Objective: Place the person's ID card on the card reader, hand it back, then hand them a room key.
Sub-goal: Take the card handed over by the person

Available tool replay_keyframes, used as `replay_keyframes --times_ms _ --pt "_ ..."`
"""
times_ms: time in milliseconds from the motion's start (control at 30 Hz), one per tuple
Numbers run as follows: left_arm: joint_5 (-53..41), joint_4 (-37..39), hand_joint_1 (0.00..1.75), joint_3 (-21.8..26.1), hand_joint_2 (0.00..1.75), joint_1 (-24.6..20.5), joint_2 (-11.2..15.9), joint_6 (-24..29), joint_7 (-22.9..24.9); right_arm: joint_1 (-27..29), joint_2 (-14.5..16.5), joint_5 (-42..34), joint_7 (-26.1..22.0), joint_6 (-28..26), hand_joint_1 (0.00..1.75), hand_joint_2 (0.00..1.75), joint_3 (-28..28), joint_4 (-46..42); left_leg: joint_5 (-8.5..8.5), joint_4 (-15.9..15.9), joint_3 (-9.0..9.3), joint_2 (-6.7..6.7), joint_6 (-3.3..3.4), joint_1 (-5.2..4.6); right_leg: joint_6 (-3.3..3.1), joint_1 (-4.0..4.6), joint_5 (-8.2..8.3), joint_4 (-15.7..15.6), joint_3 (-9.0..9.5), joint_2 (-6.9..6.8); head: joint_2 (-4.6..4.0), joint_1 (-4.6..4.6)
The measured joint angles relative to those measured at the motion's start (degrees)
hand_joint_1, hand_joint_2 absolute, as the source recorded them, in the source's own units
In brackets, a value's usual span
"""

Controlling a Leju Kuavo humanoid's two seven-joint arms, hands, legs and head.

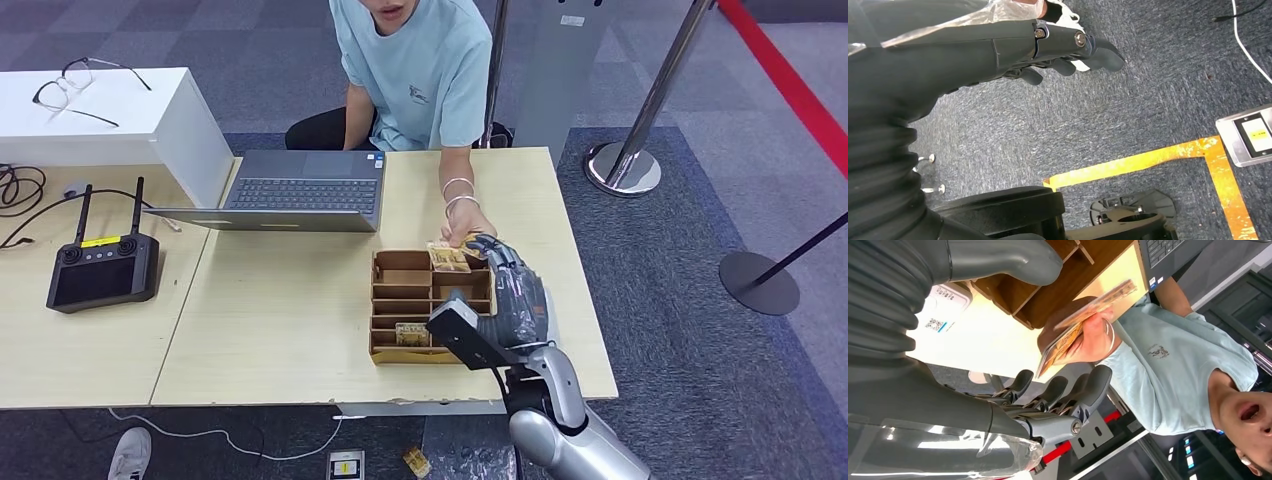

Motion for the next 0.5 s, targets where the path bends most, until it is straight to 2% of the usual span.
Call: replay_keyframes --times_ms 133,267,500 --pt "-0.01 0.00 0.00 0.00 1.75 0.00 0.00 0.00 0.00 0.00 0.00 -0.07 0.00 0.00 0.55 1.75 0.02 0.10 0.00 0.00 0.00 0.00 0.00 0.00 0.00 0.00 0.00 0.00 0.00 0.00 0.01 0.00" --pt "0.00 0.00 0.00 0.00 1.75 0.00 0.01 0.00 0.00 0.00 0.00 -0.07 -0.03 0.00 0.22 1.75 0.02 0.16 0.00 0.00 0.00 0.00 0.00 0.00 0.00 0.00 0.00 0.00 0.00 0.00 0.01 0.00" --pt "-0.01 0.00 0.00 0.00 1.75 0.00 0.03 0.00 0.00 0.01 0.00 0.57 -0.20 0.00 0.21 1.75 -0.04 0.14 0.00 0.00 0.00 0.00 0.00 0.00 0.00 0.00 0.00 0.00 0.00 0.00 0.01 0.00"
